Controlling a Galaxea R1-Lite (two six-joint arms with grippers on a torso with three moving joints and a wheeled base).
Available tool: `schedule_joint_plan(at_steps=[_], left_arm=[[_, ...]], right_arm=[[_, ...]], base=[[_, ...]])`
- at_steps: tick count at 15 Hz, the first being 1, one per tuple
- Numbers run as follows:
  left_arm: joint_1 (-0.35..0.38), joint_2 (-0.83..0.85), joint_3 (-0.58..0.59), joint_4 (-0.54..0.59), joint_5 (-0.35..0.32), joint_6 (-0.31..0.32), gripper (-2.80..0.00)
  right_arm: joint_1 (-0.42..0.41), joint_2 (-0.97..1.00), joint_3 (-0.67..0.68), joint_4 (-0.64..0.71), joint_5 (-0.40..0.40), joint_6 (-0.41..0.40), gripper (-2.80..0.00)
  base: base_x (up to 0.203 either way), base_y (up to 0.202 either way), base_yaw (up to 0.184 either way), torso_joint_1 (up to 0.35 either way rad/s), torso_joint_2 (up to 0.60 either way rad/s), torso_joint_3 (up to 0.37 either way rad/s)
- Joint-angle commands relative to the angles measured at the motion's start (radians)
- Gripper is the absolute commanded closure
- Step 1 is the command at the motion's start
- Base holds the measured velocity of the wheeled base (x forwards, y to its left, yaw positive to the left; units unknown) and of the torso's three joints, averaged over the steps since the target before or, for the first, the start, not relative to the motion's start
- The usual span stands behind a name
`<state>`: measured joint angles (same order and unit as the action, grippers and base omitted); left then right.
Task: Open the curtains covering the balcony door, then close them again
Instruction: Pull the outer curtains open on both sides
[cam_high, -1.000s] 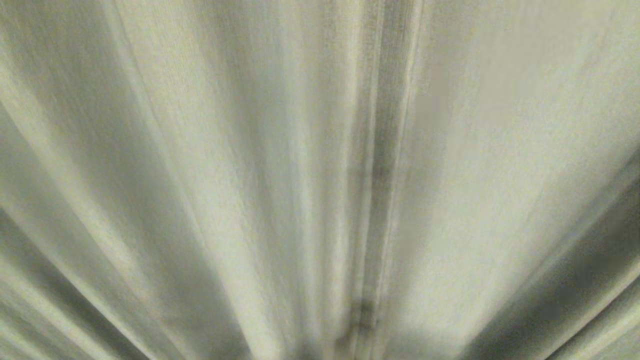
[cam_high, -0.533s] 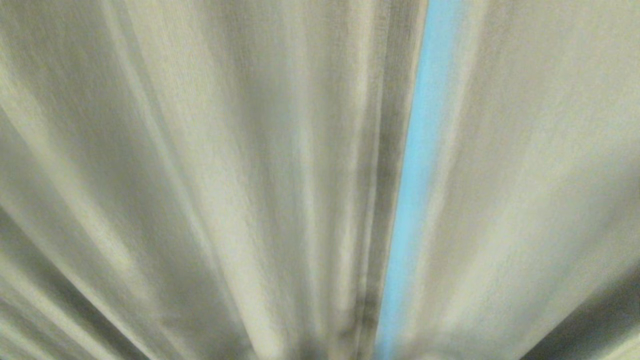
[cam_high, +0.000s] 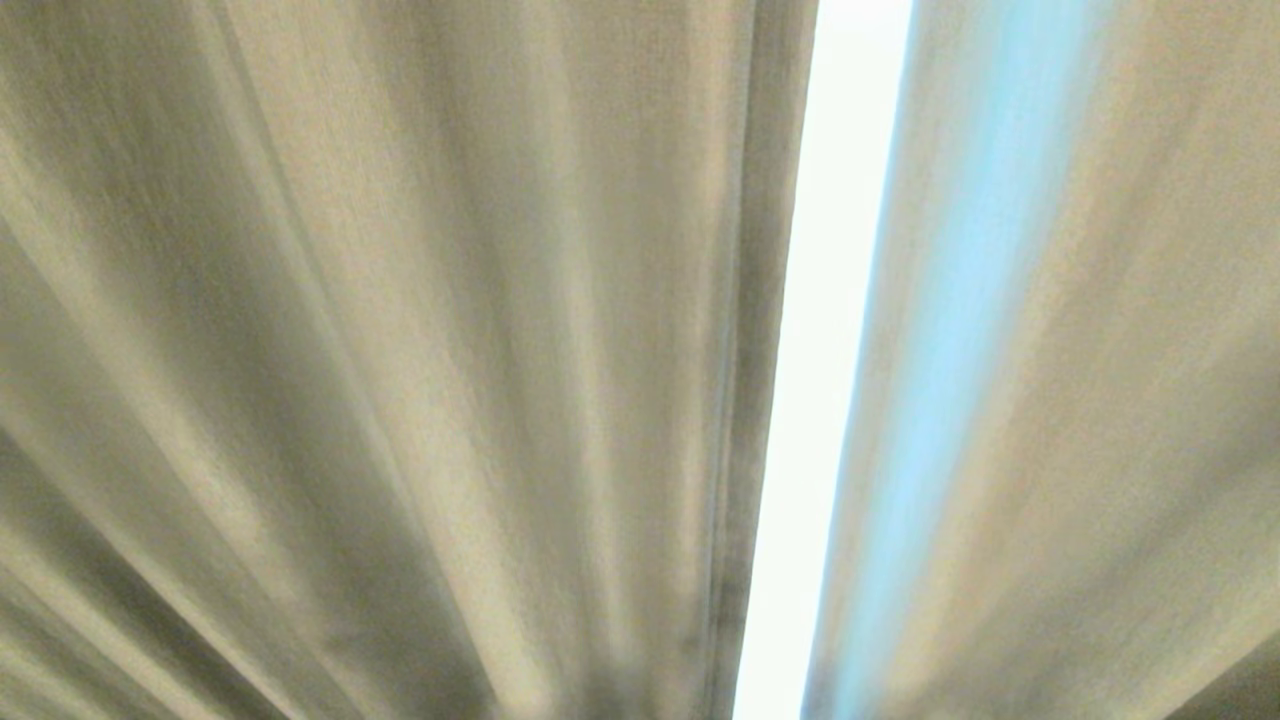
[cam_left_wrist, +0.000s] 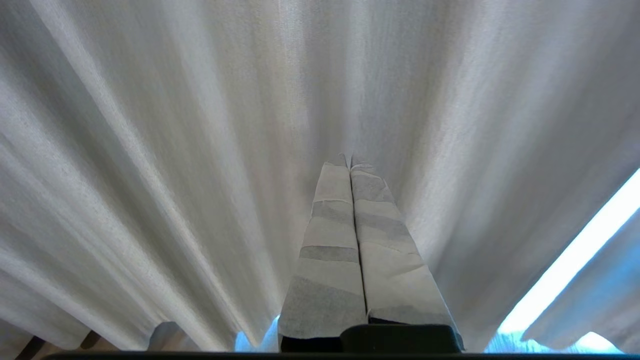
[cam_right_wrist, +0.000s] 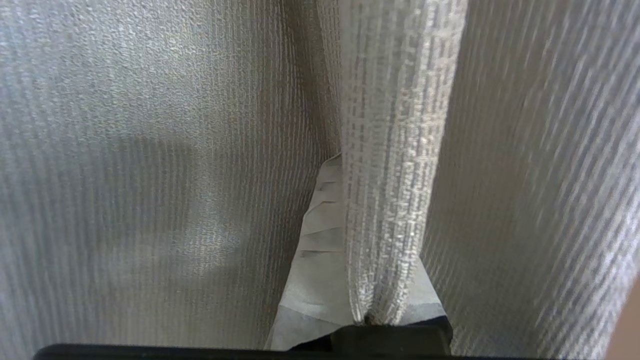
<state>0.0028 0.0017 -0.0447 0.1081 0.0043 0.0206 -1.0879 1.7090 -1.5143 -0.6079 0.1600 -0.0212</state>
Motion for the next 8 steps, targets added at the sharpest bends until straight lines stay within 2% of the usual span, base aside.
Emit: schedule_joint_plan(at_steps=[1,8], left_arm=[[0.0,0.0,0.0,0.001,0.0,-0.001,0.0],[0.0,0.0,0.0,0.001,0.0,-0.001,0.0]], right_arm=[[-0.027,0.039,-0.004,-0.001,0.001,-0.002,0.0],[-0.038,0.04,-0.001,-0.001,0.001,-0.002,0.0]], base=[[0.0,0.0,0.0,0.0,0.0,0.0],[0.0,0.0,0.0,0.0,0.0,0.0]])
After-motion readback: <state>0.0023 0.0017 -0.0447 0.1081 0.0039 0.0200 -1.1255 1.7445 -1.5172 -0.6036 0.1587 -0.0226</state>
